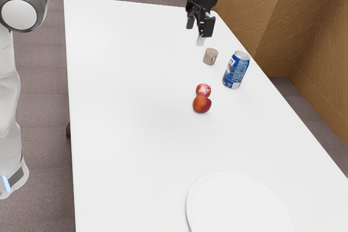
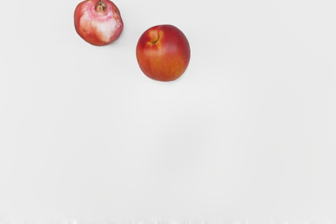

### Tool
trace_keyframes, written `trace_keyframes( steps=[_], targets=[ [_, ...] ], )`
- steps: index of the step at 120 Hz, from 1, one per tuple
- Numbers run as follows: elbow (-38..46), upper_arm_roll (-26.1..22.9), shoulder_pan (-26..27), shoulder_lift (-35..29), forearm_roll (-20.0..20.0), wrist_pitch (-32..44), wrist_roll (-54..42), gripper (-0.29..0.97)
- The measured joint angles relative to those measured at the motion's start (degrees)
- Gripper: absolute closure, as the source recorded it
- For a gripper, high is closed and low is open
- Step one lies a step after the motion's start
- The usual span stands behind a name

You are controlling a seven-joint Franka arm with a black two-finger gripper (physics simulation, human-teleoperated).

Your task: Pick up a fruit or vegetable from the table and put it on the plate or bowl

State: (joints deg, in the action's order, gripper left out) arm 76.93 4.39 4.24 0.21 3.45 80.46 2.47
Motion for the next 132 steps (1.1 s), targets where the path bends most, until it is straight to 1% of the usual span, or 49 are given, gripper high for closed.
trace_keyframes(
  steps=[25, 32, 46, 58, 65, 70, 74, 83, 89, 119, 132],
  targets=[
    [0.00, 0.07, -0.42, 0.00, -0.03, -0.56, 0.57, 0.00],
    [-0.23, 0.50, -0.23, -0.02, -0.96, -0.71, 0.69, 0.00],
    [-11.57, 1.40, 0.18, -0.45, -2.62, -3.30, 0.94, 0.00],
    [-14.36, 3.24, 1.42, 0.08, -3.24, -4.84, 1.13, 0.00],
    [-14.54, 4.15, 1.60, 1.84, -3.43, -5.44, 1.23, 0.00],
    [-14.39, 4.47, 0.50, 3.91, -3.52, -5.81, 1.28, 0.00],
    [-13.81, 4.62, -1.67, 5.63, -3.53, -6.01, 1.31, 0.00],
    [-13.26, 4.77, -8.66, 8.36, -3.57, -6.14, 1.41, 0.00],
    [-13.22, 4.79, -10.58, 9.62, -3.56, -5.95, 1.49, 0.00],
    [-12.95, 4.22, -8.39, 13.81, -3.92, -3.97, 1.67, 0.00],
    [-5.51, 3.99, -7.22, 13.81, -4.21, 0.95, 1.70, 0.00]
  ],
)
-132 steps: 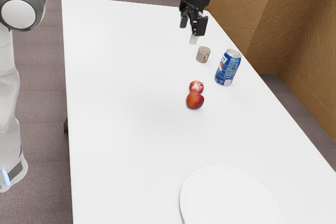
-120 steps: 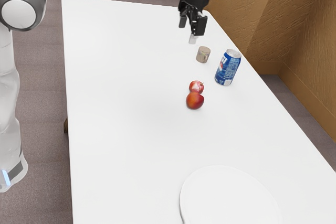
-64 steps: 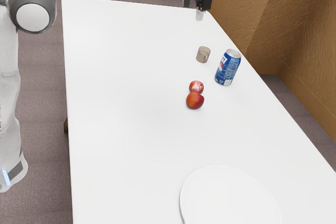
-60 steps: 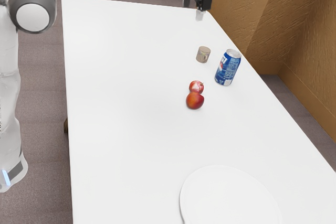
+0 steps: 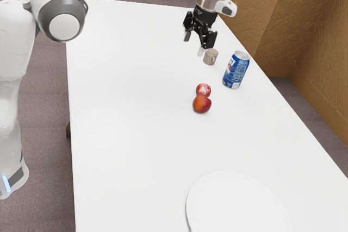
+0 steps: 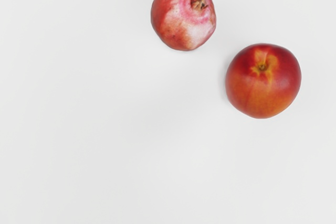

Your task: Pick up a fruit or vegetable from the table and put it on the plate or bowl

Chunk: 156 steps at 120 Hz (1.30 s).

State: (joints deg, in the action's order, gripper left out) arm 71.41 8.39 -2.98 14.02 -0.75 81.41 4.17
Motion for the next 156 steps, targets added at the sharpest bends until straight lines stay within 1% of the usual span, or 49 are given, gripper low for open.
trace_keyframes(
  steps=[14, 37, 53, 73, 104, 156],
  targets=[
    [6.47, 0.02, 1.14, -0.15, 0.14, 5.96, 0.09, 0.00],
    [14.57, -0.55, 3.29, -2.24, 0.23, 14.16, -0.19, 0.00],
    [17.12, -2.01, 3.73, -2.29, 0.10, 19.40, -0.35, 0.00],
    [19.26, -2.53, 4.22, -0.90, -0.19, 23.82, -0.48, 0.00],
    [20.67, -2.50, 4.04, 0.73, -0.36, 27.52, -0.64, 0.00],
    [21.51, -2.54, 4.04, 3.33, -0.47, 30.02, -0.84, 0.00]
  ],
)
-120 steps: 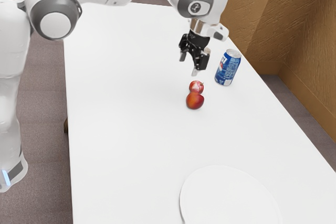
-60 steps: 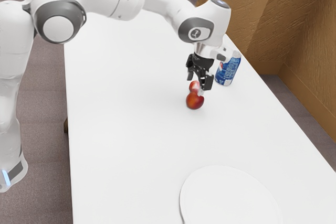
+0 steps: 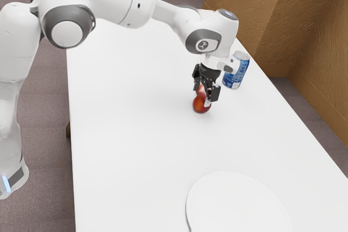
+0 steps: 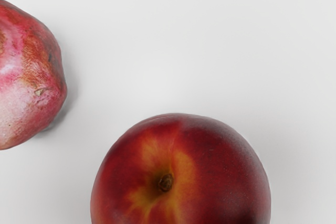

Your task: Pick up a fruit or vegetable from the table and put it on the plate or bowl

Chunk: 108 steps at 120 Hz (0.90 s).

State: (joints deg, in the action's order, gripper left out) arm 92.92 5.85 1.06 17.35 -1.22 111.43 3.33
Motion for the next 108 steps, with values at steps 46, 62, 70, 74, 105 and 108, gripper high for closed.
trace_keyframes(
  steps=[46, 62, 70, 74, 105, 108],
  targets=[
    [-0.18, -0.03, 0.16, 2.62, -0.20, 1.15, -0.11, 0.00],
    [-0.25, -0.05, 0.09, 3.38, -0.25, 1.51, -0.32, 0.02],
    [-0.26, -0.05, 0.06, 3.46, -0.33, 1.60, -0.39, 0.16],
    [-0.25, -0.03, 0.02, 3.39, -0.32, 1.62, -0.43, 0.23],
    [-0.07, -1.38, 0.14, -2.13, 0.43, -0.87, -0.35, 0.36],
    [-0.18, -2.55, 0.02, -3.53, 0.50, -1.71, -0.35, 0.36]
  ],
)
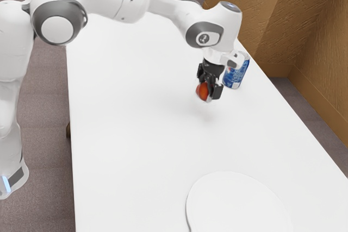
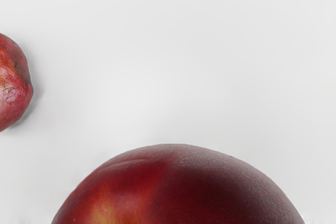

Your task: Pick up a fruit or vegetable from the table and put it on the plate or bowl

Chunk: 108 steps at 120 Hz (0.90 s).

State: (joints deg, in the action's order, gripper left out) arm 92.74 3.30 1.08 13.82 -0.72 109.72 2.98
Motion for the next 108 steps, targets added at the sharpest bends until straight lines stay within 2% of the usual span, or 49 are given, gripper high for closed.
trace_keyframes(
  steps=[17, 32, 51, 84, 98, 108],
  targets=[
    [-2.89, -9.43, 0.16, -5.06, 1.43, -6.05, -0.05, 0.35],
    [-5.59, -17.94, 0.09, -5.72, 3.56, -10.95, -0.07, 0.35],
    [-7.86, -26.13, 0.56, -5.79, 5.83, -15.14, 0.04, 0.35],
    [-9.32, -29.35, 6.32, -4.87, 8.58, -17.59, 0.38, 0.35],
    [-14.33, -29.54, 10.96, 0.86, 10.21, -16.54, 0.80, 0.35],
    [-16.62, -29.36, 12.38, 5.17, 11.54, -14.88, 1.39, 0.35]
  ],
)
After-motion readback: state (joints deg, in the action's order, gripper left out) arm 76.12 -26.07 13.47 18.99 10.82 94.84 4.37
